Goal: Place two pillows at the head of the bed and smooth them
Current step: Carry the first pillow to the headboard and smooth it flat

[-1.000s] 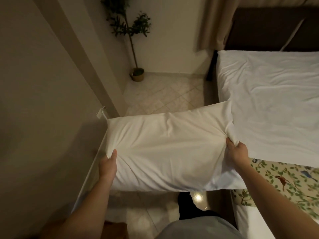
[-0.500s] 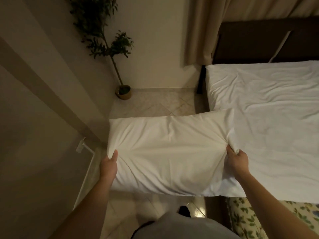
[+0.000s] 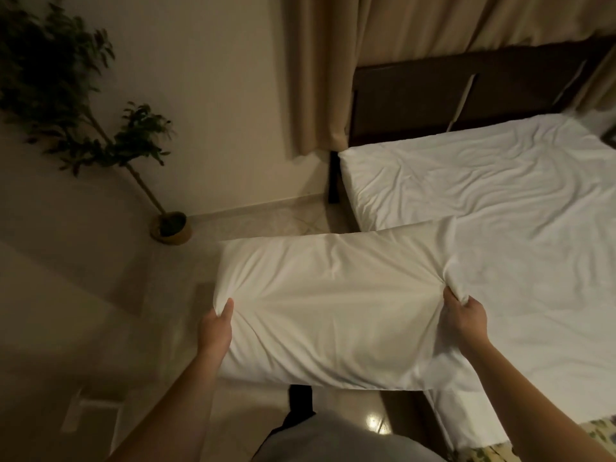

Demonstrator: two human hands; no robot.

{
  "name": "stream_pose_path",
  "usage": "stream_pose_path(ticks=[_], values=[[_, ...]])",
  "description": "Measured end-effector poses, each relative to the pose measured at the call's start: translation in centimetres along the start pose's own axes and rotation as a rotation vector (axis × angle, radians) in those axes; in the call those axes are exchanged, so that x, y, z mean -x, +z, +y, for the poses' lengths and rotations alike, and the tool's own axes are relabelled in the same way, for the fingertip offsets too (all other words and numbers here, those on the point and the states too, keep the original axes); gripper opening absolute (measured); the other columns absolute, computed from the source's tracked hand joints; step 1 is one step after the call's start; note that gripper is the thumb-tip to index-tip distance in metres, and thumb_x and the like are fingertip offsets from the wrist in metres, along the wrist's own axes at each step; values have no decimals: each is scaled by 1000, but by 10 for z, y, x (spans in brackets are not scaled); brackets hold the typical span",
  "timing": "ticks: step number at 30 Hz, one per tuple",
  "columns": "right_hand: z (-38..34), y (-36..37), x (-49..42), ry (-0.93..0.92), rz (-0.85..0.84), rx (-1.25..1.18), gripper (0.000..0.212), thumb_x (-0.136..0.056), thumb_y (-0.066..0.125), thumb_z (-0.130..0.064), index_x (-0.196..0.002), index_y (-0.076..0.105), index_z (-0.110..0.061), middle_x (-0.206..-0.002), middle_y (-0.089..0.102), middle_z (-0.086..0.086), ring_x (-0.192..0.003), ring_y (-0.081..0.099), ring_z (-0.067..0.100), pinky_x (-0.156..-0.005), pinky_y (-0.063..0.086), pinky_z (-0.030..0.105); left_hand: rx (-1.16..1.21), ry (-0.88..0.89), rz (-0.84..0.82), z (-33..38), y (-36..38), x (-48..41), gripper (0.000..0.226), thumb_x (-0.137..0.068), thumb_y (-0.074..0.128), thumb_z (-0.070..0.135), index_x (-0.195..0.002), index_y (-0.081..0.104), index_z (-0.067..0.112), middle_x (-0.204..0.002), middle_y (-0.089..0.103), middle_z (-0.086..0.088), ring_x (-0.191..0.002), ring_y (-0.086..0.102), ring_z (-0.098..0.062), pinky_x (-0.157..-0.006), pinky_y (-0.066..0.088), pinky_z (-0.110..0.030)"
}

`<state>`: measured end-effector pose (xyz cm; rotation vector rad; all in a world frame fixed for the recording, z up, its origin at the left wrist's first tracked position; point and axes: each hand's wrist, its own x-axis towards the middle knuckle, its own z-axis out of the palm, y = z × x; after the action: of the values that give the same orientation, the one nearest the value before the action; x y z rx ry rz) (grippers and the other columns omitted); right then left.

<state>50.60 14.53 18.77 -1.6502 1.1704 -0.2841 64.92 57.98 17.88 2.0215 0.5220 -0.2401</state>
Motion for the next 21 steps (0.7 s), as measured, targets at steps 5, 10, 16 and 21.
stream_pose_path(ticks=[5,10,16,21], values=[[-42,34,-35,33,106,-26,35,-99,56,-38,-97,66,-4,-81,64,4,-75,58,24,-76,41,36,-22,13,-95,61,26,-95,60,-98,59,43,-132,58,-6,-134,60,-26,-127,55,-40,-106,43,-41],[-77,66,-68,57,192,-56,37,-99,56,-37,-93,66,-1,-78,64,6,-78,59,29,-75,41,36,-60,45,-173,124,53,-171,63,-96,60,47,-134,58,-3,-135,60,-23,-129,56,-37,-108,44,-41],[-103,85,-117,76,279,-93,33,-99,57,-34,-98,66,-2,-89,67,14,-85,60,30,-76,41,35,-88,107,-239,186,103,-237,62,-97,60,46,-134,58,-3,-135,61,-23,-128,56,-36,-104,43,-37],[-114,90,-175,117,325,-104,34,-98,58,-33,-91,66,-1,-85,67,15,-83,61,32,-75,43,37,-114,157,-267,231,161,-274,55,-99,60,38,-128,60,-8,-129,63,-27,-124,58,-40,-96,44,-35]])
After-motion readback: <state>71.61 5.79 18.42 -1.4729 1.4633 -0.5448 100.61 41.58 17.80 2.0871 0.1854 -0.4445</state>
